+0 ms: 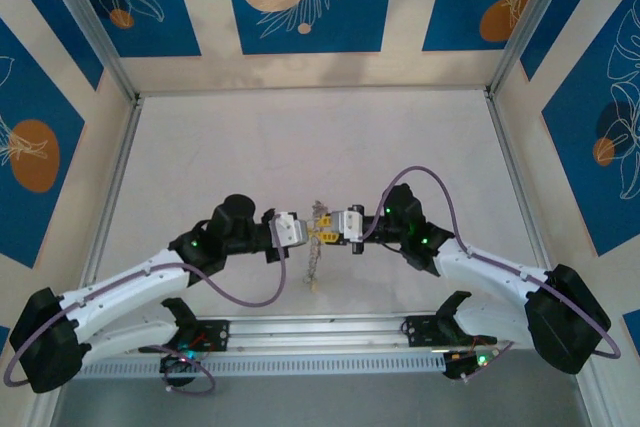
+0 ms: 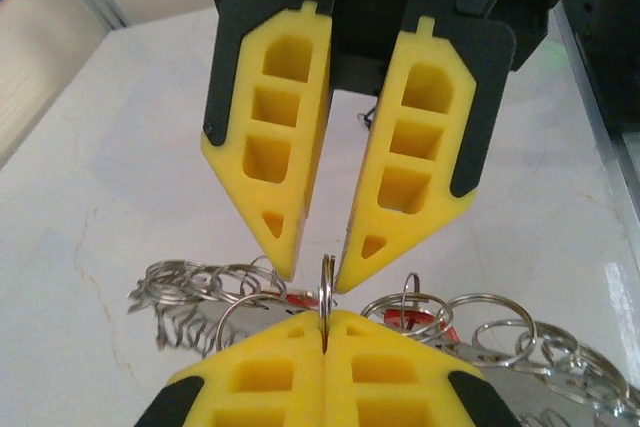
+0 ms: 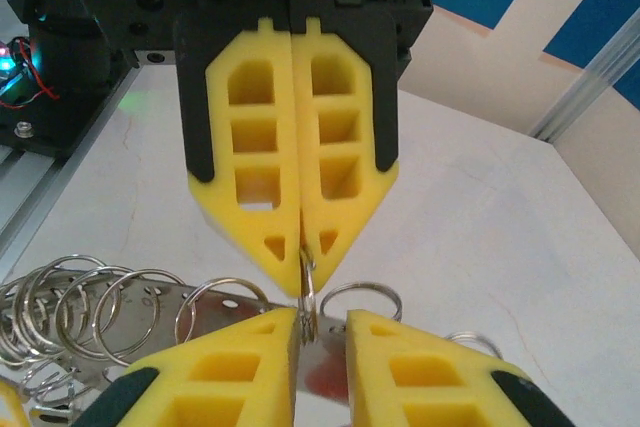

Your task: Put the keys on the keyring

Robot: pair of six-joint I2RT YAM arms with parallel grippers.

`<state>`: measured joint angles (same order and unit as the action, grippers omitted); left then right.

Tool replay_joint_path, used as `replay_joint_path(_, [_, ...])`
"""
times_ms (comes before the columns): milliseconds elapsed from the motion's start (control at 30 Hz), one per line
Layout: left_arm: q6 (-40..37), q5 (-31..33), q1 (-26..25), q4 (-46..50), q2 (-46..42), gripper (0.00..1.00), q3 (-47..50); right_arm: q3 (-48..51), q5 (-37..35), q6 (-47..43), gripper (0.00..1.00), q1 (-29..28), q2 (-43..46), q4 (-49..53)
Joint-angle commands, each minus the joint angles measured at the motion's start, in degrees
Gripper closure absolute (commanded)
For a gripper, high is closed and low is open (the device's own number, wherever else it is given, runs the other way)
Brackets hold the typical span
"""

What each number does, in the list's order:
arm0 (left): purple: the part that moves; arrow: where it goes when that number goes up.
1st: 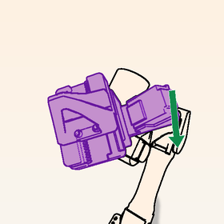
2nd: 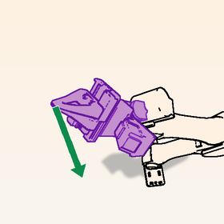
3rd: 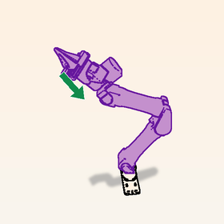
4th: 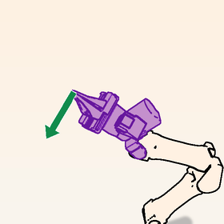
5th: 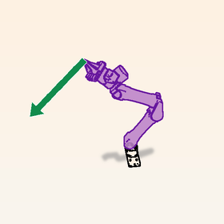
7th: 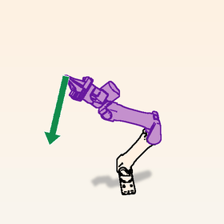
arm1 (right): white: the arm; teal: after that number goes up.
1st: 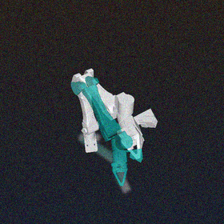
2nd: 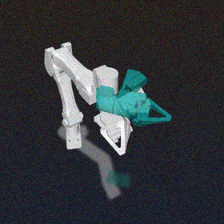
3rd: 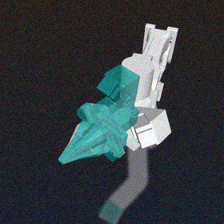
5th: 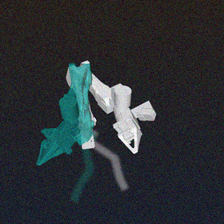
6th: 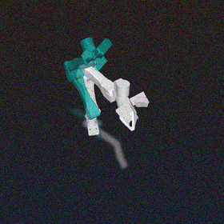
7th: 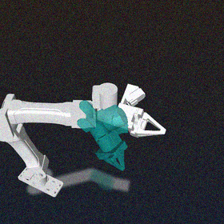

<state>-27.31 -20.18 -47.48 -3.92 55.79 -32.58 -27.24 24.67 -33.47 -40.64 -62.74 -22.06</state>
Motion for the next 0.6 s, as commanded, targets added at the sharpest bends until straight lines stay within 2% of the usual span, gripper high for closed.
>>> replay_joint_path(0, [1.56, -4.46, 0.75, -4.84, -1.82, 1.00, 0.15, 0.89, 4.39, 1.61, 0.78, 0.61, 0.56, -2.16])
replay_joint_path(200, [1.57, -6.70, 0.93, -4.98, -1.93, 1.00, 0.38, 1.18, 7.15, 2.96, 0.77, 0.94, 0.16, -3.59])
replay_joint_path(567, [2.26, -6.90, 1.05, -7.02, -2.52, 1.00, 0.92, 1.47, 9.08, 5.15, 0.78, 1.35, -1.20, -5.85])
